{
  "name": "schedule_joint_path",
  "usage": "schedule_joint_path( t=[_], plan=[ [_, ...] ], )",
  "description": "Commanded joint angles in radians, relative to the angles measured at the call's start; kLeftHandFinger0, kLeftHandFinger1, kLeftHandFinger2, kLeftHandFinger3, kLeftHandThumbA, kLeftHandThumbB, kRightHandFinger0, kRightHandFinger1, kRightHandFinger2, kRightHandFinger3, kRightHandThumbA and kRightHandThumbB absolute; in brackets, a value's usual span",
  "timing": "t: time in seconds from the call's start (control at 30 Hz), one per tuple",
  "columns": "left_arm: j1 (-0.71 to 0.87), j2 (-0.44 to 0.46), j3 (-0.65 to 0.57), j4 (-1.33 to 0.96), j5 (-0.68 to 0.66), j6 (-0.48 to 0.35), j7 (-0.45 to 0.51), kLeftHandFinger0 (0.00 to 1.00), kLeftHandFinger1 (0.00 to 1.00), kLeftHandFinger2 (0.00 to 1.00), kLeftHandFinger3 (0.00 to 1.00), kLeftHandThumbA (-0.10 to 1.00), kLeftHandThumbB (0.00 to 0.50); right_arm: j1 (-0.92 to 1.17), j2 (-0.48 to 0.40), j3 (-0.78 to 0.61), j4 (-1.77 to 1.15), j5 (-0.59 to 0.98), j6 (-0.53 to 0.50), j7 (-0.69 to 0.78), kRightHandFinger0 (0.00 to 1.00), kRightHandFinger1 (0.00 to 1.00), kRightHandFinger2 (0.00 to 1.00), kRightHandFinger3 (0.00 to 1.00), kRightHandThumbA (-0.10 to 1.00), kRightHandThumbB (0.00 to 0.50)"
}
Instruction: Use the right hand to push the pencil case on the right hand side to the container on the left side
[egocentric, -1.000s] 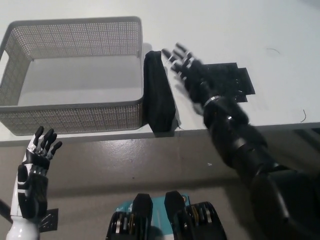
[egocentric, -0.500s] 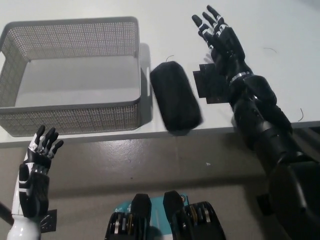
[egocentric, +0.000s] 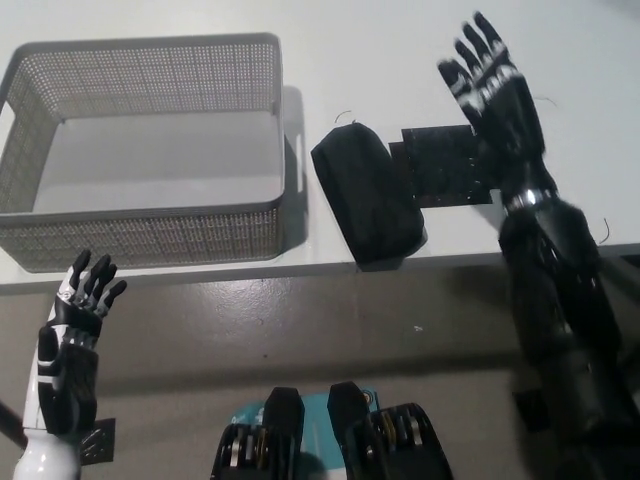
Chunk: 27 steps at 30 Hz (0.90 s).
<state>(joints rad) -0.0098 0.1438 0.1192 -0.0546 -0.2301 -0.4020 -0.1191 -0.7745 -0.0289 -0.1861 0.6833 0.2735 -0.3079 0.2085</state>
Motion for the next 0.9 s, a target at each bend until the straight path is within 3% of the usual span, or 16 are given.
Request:
schedule_joint_path(
  t=[0.0,0.33,0.67,0.77,0.87],
  plan=[
    [-0.042,0.040,0.018,-0.036,0.013,-0.014,-0.005,1.00,1.00,1.00,1.00,1.00,0.424,0.237,-0.049,0.055,-0.727,-0.007,0.165,0.007,1.00,1.00,1.00,1.00,1.00,0.413],
    [-0.063,0.048,0.021,-0.018,0.007,-0.013,-0.007,1.00,1.00,1.00,1.00,1.00,0.421,0.513,-0.095,0.002,-0.960,0.041,0.140,0.006,1.00,1.00,1.00,1.00,1.00,0.400],
    [-0.048,0.046,0.014,-0.032,0.006,-0.004,-0.012,1.00,1.00,1.00,1.00,1.00,0.391,0.529,-0.100,0.015,-0.926,0.037,0.154,-0.007,1.00,1.00,1.00,1.00,1.00,0.399],
    [-0.049,0.046,0.014,-0.037,0.005,-0.005,-0.008,1.00,1.00,1.00,1.00,1.00,0.404,0.543,-0.106,0.021,-0.903,0.056,0.129,0.013,1.00,1.00,1.00,1.00,1.00,0.360],
    [-0.049,0.054,0.023,-0.039,-0.002,-0.007,-0.004,1.00,1.00,1.00,1.00,1.00,0.414,0.579,-0.103,0.033,-0.905,0.048,0.119,0.012,1.00,1.00,1.00,1.00,1.00,0.358]
  ],
)
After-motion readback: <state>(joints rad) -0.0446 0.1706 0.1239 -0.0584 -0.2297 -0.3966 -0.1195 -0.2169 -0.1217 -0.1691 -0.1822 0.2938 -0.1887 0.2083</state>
